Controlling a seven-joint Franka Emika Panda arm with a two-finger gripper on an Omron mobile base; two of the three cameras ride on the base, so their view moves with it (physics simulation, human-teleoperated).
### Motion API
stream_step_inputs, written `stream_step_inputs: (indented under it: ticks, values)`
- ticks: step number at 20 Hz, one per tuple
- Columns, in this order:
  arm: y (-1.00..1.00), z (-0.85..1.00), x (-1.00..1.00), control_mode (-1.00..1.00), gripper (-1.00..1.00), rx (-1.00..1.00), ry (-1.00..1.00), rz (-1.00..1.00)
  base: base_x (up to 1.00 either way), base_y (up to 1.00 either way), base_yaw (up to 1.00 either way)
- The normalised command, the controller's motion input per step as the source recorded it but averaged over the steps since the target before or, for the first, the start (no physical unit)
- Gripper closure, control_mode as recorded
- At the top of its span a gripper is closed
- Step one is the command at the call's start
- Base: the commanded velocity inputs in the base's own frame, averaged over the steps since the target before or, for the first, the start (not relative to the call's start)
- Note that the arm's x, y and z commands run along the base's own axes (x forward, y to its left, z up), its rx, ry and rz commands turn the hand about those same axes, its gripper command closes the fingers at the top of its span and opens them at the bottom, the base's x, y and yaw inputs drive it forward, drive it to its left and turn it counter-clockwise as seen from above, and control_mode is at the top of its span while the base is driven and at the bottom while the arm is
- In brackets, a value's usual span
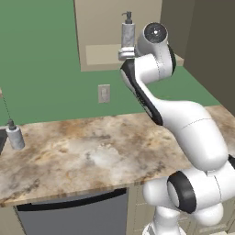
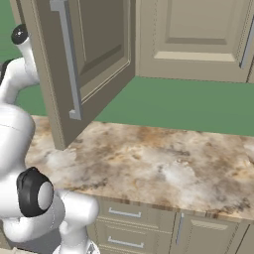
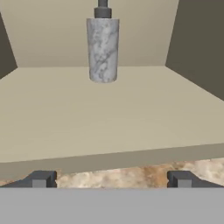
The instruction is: Locate and retrieve the soap dispenser and soap dispenser from the cabinet. Place them next to the sink.
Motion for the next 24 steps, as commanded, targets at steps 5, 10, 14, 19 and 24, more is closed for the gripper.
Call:
stream_step_inputs:
  ticks: [5, 10, 14, 19, 24]
  values:
    - [-0.09, 0.09, 0.56, -1.00, -1.00, -0.02, 0.01, 0.00, 0.00, 0.00, 0.00]
    - [-0.01, 0.07, 0.59, -1.00, -1.00, -0.04, 0.01, 0.00, 0.00, 0.00, 0.00]
    - [-0.02, 0.12, 0.52, -1.00, -1.00, -0.01, 0.00, 0.00, 0.00, 0.00, 0.00]
    - [-0.08, 0.08, 0.54, -1.00, -1.00, 0.00, 0.00, 0.00, 0.00, 0.00, 0.00]
    - [-0.03, 0.02, 0.55, -1.00, -1.00, 0.00, 0.00, 0.00, 0.00, 0.00, 0.00]
